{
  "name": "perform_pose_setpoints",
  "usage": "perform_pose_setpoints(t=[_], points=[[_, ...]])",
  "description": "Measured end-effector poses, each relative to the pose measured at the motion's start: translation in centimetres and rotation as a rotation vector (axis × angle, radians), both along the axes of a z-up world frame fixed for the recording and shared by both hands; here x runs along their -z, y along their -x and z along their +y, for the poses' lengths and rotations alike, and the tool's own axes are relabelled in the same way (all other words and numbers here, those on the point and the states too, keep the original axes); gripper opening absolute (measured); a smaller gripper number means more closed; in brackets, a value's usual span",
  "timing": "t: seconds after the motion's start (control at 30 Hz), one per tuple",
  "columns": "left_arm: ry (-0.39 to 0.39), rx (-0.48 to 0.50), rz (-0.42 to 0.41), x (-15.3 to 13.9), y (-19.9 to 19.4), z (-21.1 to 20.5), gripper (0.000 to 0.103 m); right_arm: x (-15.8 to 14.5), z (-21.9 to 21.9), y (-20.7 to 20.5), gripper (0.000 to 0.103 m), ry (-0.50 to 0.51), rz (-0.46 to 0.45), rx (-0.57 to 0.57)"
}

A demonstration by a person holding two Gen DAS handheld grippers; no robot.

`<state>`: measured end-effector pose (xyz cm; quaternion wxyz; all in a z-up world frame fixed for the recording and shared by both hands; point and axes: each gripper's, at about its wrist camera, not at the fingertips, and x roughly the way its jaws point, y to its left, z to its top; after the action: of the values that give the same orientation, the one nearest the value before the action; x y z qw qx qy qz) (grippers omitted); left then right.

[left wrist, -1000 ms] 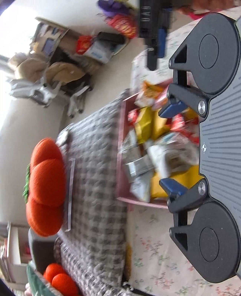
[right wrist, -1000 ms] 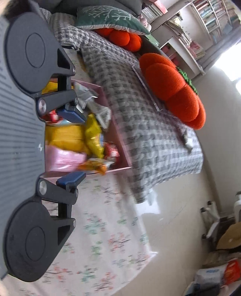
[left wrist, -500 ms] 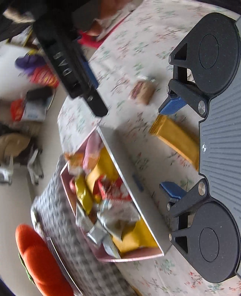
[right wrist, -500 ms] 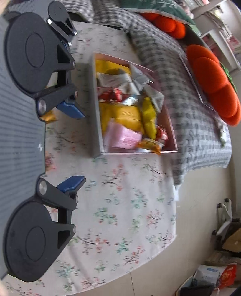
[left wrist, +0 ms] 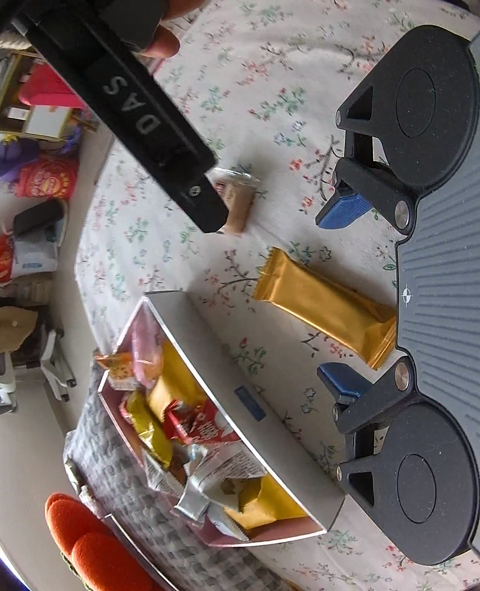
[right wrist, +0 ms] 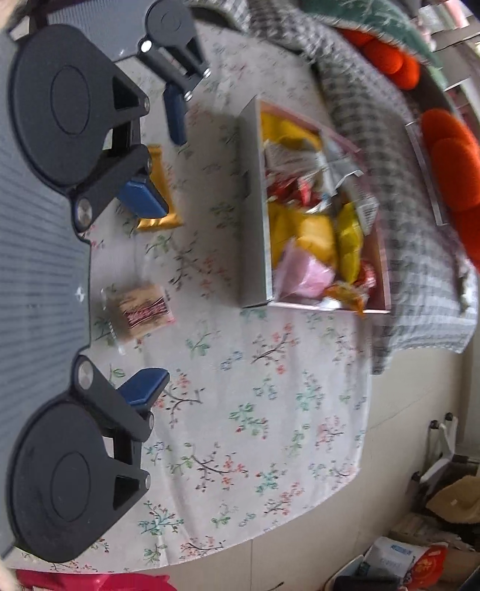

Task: Organize snacks
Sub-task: 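Move both grippers back to the gold bar and wrapped pastry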

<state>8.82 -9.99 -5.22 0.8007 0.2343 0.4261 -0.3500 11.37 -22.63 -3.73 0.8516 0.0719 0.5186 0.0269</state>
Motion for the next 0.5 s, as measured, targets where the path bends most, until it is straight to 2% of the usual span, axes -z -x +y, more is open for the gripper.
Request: perform_pose_setpoints(t=[0.1,0.23,0.5], points=[[-0.036,0.01,-0.023,0.7,0.2,-0.4,0.08,1.1,0.4,-0.2,0.086,0.043,0.025,-0.021],[-0.031,0.004,-0.015,1.0,-0.3,-0.3,0.079,1.7,0.6,-0.3,0.085,0.077,0.03,-0.044],[-0.013,0.009,0.02,1.7,-1.0,-0.2,0.078,2.2,0.9,-0.3,0.081,0.084,0.043,-0.075]])
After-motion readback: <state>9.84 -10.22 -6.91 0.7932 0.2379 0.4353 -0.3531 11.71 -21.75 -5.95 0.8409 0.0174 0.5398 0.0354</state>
